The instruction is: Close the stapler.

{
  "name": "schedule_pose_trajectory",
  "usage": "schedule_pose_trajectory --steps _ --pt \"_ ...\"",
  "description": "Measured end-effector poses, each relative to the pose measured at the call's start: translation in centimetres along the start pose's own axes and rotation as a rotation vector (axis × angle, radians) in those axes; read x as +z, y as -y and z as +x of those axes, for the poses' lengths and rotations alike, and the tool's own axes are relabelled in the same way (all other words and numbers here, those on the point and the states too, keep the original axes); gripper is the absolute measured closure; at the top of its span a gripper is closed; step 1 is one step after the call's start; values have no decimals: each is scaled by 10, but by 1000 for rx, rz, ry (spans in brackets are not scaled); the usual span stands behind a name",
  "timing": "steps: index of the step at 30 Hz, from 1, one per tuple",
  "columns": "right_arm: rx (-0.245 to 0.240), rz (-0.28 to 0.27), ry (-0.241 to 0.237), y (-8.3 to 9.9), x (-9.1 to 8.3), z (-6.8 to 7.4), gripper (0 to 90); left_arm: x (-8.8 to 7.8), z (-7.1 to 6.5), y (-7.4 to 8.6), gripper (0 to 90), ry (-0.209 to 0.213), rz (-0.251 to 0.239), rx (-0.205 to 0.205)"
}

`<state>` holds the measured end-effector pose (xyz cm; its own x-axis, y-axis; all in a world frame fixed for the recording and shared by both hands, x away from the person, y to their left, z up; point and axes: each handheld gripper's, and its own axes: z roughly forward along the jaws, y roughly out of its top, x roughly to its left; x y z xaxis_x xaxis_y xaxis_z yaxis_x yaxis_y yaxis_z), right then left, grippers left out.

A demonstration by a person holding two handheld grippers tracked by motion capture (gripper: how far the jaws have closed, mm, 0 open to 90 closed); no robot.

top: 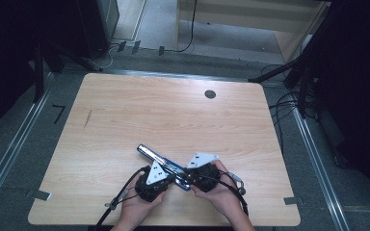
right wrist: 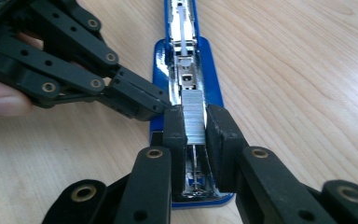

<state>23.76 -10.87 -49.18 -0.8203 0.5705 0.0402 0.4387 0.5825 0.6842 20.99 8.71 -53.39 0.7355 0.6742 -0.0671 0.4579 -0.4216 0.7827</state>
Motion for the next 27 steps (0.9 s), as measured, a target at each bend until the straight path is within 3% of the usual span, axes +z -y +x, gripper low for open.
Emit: schedule_pose_trajectory --steps 27 --pt "1 3 -6 1 -1 -1 795 0 0 0 900 -1 1 2"
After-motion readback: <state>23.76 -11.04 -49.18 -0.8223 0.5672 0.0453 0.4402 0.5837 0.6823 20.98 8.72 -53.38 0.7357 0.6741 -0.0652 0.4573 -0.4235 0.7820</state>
